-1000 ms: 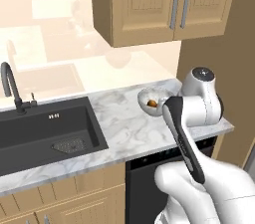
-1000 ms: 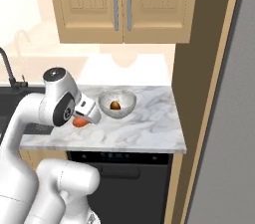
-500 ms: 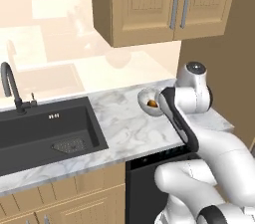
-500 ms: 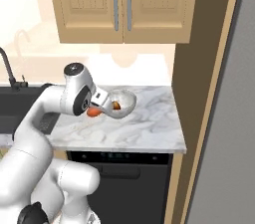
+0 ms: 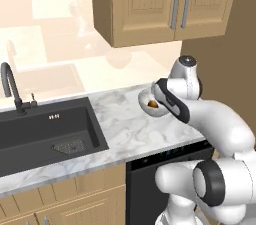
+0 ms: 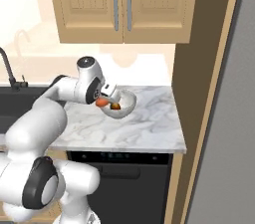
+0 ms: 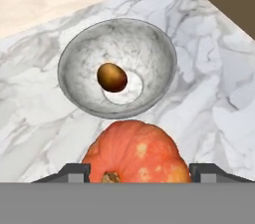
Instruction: Take the mango, mushroom, and squash from the freezer and place them in the bowl on the counter.
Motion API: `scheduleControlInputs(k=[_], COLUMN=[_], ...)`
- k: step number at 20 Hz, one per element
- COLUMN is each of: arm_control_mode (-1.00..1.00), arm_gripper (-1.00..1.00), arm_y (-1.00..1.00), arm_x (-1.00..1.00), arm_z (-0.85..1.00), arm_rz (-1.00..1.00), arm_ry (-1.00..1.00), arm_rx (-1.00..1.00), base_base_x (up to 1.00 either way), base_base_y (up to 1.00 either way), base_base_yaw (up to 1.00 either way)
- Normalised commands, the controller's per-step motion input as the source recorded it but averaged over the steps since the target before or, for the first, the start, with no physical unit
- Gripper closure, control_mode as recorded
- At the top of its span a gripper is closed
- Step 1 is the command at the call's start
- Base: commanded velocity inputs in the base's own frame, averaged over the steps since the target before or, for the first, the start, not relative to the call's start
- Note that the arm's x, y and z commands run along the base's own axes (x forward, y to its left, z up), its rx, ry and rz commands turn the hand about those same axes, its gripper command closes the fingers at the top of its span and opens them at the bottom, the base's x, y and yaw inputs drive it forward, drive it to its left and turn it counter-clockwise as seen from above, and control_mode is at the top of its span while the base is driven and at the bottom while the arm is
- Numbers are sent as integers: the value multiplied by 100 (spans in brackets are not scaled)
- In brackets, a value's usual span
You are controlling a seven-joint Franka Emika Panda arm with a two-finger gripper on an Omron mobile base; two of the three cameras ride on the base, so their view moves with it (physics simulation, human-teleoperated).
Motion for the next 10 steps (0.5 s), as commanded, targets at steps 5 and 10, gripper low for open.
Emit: scheduleControlInputs(k=[5,10], arm_control_mode=[-100,-100], arm_gripper=[100,100], arm_y=[-1,0], arm_x=[61,66], arm_z=[-17,-10], arm_rz=[0,0], arm_ry=[1,5], arm_rx=[0,0], base_base_x=[0,0], base_base_y=[0,0], base_base_yaw=[0,0])
